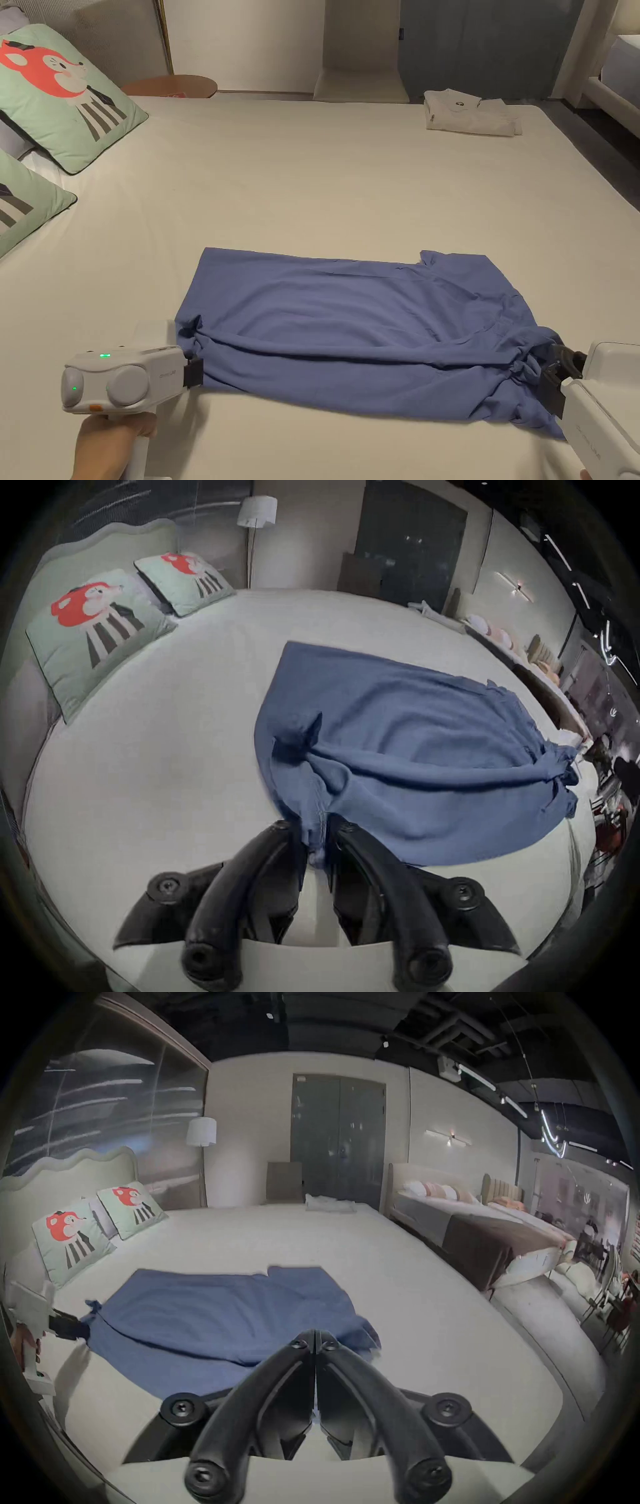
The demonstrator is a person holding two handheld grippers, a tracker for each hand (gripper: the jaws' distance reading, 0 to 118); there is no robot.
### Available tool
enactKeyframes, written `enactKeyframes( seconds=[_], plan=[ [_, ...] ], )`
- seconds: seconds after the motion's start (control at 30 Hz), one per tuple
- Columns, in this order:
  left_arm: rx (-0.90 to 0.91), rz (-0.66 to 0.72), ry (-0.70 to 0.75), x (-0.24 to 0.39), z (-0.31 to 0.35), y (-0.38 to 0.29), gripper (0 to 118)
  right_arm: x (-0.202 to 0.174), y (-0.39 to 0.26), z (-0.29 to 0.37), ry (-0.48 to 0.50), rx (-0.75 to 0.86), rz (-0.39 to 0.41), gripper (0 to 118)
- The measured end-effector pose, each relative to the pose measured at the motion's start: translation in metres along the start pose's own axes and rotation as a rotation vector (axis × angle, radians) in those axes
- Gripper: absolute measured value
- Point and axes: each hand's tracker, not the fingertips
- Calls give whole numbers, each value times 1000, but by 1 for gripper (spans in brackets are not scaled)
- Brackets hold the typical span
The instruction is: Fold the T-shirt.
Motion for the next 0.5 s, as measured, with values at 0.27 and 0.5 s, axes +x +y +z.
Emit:
enactKeyframes(
  seconds=[0.27, 0.5],
  plan=[
    [47, 9, -37, 3, 33, 4, 8, 31, -35, -53, -31, -276, -92, 102],
    [28, 36, -29, -1, 34, -6, 8, 30, -46, -69, 58, -394, -134, 60]
  ],
)
